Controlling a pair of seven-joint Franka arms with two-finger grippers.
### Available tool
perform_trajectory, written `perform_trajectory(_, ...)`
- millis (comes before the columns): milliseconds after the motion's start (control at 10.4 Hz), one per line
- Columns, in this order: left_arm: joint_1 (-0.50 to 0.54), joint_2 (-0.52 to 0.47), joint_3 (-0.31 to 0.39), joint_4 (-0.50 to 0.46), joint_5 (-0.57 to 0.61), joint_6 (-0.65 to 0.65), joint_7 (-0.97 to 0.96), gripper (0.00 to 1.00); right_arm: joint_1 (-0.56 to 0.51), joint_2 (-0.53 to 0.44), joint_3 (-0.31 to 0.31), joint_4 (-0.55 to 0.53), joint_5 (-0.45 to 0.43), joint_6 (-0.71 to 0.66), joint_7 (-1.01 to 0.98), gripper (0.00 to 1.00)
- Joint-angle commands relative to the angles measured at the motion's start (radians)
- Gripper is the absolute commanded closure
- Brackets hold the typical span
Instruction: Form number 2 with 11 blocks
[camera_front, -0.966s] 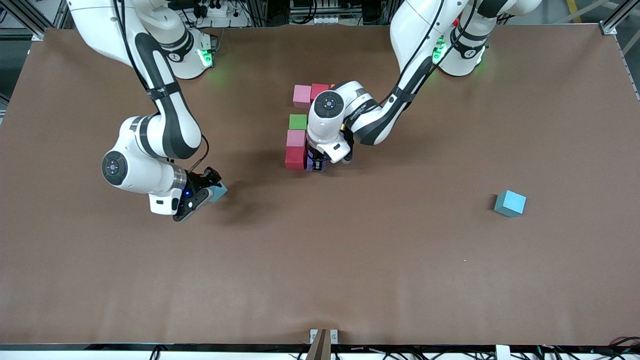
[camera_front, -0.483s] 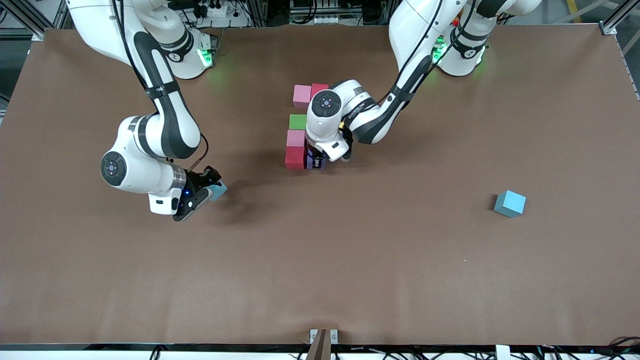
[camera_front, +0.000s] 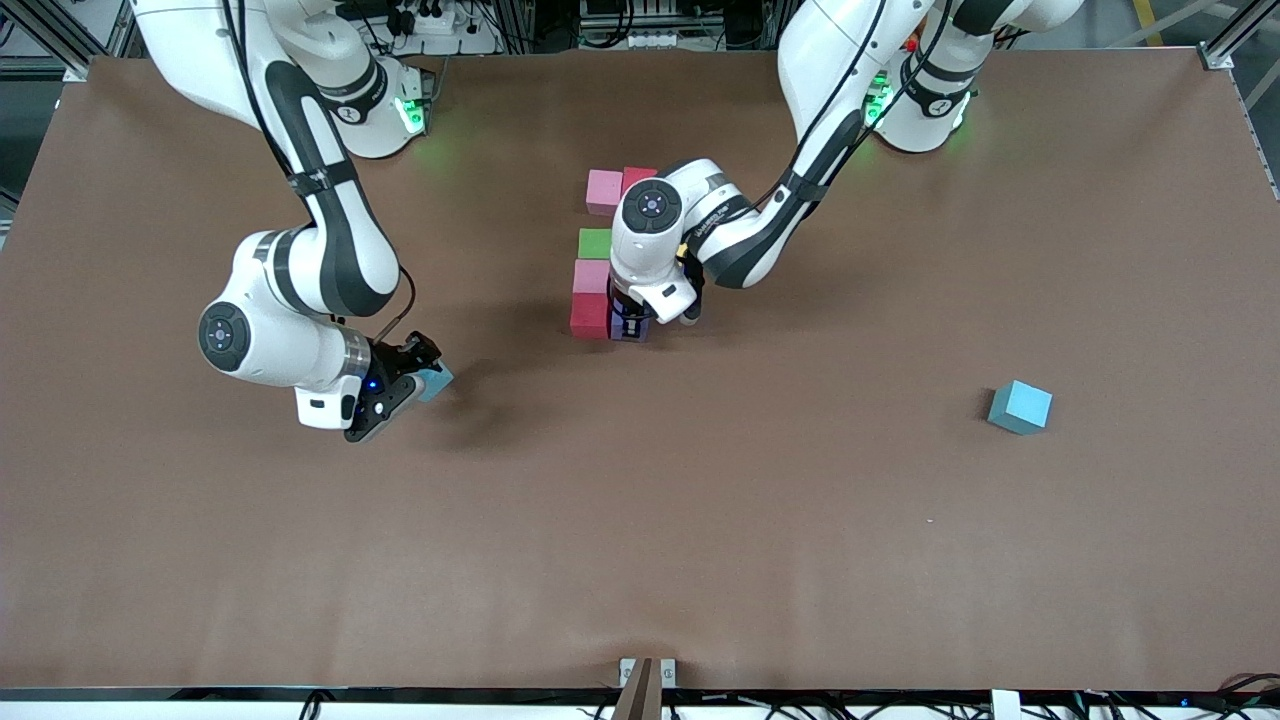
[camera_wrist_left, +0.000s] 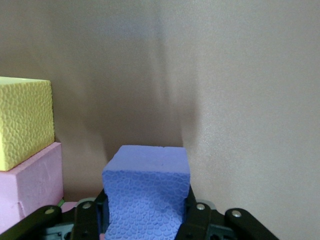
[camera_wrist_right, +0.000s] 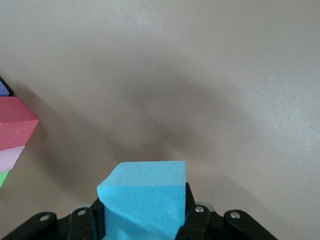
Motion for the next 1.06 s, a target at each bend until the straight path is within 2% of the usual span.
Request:
perform_trajectory(0, -0.004, 0.008, 0.000, 0.021, 0.018, -0.022, -0.015, 0.93, 0.001, -0.022, -0.003, -0.005, -0.017, -0.017, 0.015, 0.59)
perform_trajectory(772, -0.004, 0.028, 0.000, 0.044, 0.015, -0.022, -0.018, 0.92, 0.006, -0.021, -0.003, -0.005, -0.017, -0.014, 0.017, 0.59)
perform_trajectory(869, -0.004, 0.028, 0.000, 0.044, 0.015, -0.022, -0.017, 0.88, 0.007, -0.021, -0.003, -0.006, -0.017, -0.014, 0.017, 0.59)
perform_trajectory(966, -0.004, 0.028, 0.000, 0.044, 0.015, -0.022, -0.017, 0.66, 0.007, -0.021, -0.003, -0.005, -0.017, -0.014, 0.017, 0.59)
